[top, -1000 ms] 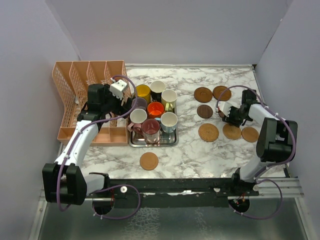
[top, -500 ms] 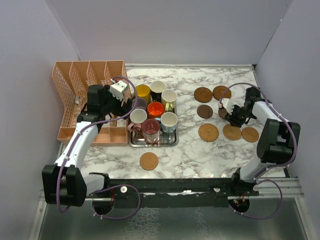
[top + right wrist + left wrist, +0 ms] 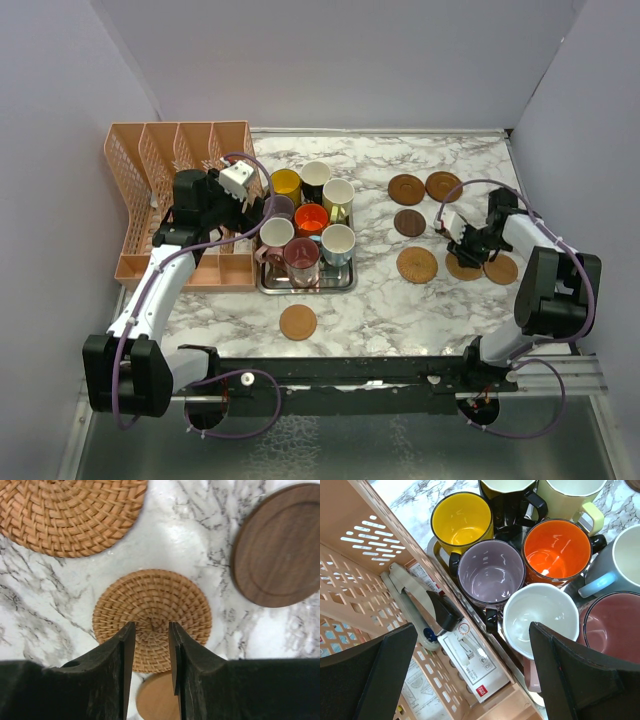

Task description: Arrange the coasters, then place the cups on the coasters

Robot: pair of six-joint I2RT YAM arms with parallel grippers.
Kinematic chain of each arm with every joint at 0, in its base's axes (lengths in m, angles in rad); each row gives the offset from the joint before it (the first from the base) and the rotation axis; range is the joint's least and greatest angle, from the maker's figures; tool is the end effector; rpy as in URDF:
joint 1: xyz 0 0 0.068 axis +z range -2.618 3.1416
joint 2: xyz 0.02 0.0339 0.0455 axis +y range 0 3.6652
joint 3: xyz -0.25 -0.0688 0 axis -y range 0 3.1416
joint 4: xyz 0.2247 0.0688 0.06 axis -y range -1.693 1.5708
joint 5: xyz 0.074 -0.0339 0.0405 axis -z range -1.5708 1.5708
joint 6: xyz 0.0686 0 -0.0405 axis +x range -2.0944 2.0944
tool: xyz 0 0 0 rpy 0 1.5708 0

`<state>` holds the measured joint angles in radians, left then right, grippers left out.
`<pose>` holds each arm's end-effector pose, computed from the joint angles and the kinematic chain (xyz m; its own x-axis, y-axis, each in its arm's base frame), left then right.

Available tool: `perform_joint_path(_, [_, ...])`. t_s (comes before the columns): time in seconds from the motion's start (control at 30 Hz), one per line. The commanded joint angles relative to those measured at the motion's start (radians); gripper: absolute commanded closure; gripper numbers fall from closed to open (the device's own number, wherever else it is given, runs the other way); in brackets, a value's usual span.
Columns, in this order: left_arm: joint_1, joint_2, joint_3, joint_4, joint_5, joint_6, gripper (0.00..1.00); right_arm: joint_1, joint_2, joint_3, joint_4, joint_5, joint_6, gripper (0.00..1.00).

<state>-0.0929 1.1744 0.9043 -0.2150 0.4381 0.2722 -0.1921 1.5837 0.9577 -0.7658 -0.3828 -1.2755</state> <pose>0.2726 -0.0546 0.2785 -0.3242 0.2747 -0.9052 0.5656 0.8233 0.0473 0.2650 -0.0254 0.1450 -0.3881 -0.8286 -0.4035 -0.8916 0.4484 -0.0634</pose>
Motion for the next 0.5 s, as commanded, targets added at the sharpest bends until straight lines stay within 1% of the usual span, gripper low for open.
perform_joint_path(0.0, [-0.003, -0.025, -0.003, 0.013, 0.038, 0.007, 0.01, -0.009, 0.0, -0.029, 0.024, -0.002, 0.01, 0.67])
perform_joint_path(0.47, [-0.005, -0.032, -0.009, 0.01, 0.04, 0.011, 0.01, -0.009, 0.05, -0.037, 0.05, -0.061, 0.044, 0.68])
